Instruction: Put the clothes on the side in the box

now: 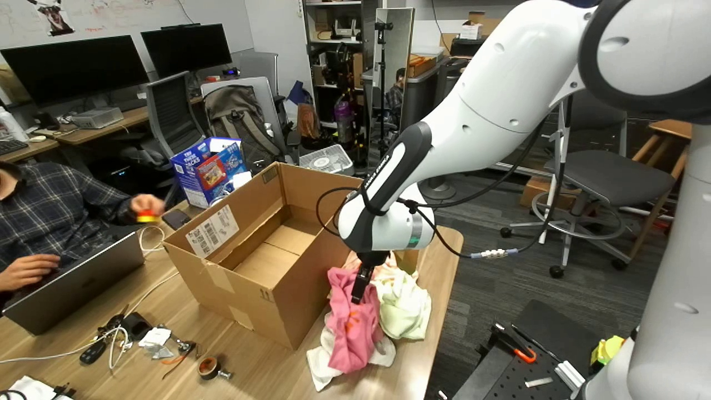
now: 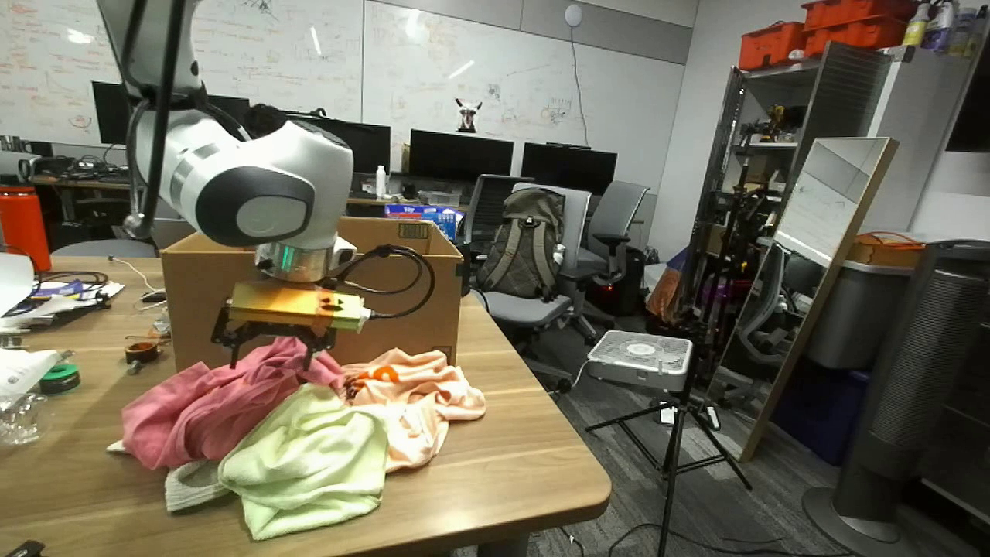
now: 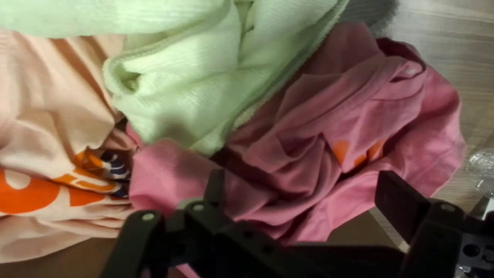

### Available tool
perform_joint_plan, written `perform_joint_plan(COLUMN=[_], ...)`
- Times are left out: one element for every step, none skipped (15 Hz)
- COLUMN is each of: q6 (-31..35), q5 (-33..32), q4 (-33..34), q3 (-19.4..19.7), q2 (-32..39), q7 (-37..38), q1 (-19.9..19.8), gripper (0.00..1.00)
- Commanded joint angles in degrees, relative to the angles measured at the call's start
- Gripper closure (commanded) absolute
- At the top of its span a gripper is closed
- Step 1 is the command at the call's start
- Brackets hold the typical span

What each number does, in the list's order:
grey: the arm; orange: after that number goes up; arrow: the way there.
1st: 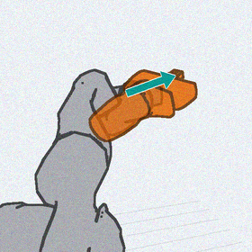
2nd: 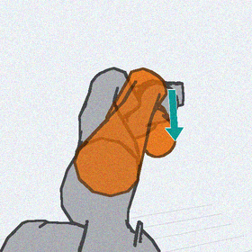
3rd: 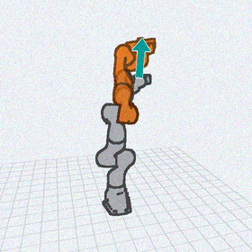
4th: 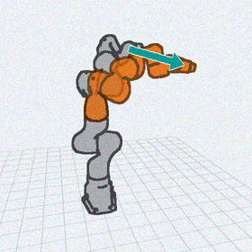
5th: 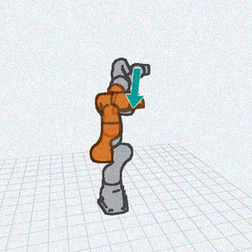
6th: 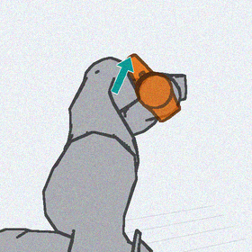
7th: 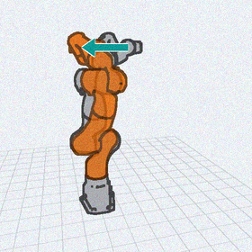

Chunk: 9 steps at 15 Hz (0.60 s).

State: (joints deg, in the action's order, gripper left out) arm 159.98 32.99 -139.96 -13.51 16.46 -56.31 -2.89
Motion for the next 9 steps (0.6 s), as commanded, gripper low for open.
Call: perform_joint_plan(q6=[5.88, 6.89, 7.76, 8.46, 9.11, 9.51, 9.95, 10.01, 9.84], q5=[-0.04, -0.61, 0.45, 0.37, 0.15, 0.04, -0.06, -0.22, -0.56], q4=[-0.56, -0.74, -1.03, -1.28, -1.70, -2.15, -2.41, -2.93, -3.39], q3=[-2.56, -2.85, -1.79, -1.81, -1.53, -1.28, -0.98, -0.58, -0.03], q2=[2.18, 2.80, 3.14, 3.58, 3.88, 4.17, 4.52, 4.50, 4.40], q7=[-5.13, -5.45, -6.79, -7.08, -7.09, -7.04, -6.84, -6.27, -5.68], q1=[-3.33, -4.07, -3.17, -3.50, -3.55, -3.64, -3.60, -3.44, -3.11], gripper=[0.00, 0.00, 0.00, 0.00, 0.00, 0.00, 0.00, 0.00, 0.00])
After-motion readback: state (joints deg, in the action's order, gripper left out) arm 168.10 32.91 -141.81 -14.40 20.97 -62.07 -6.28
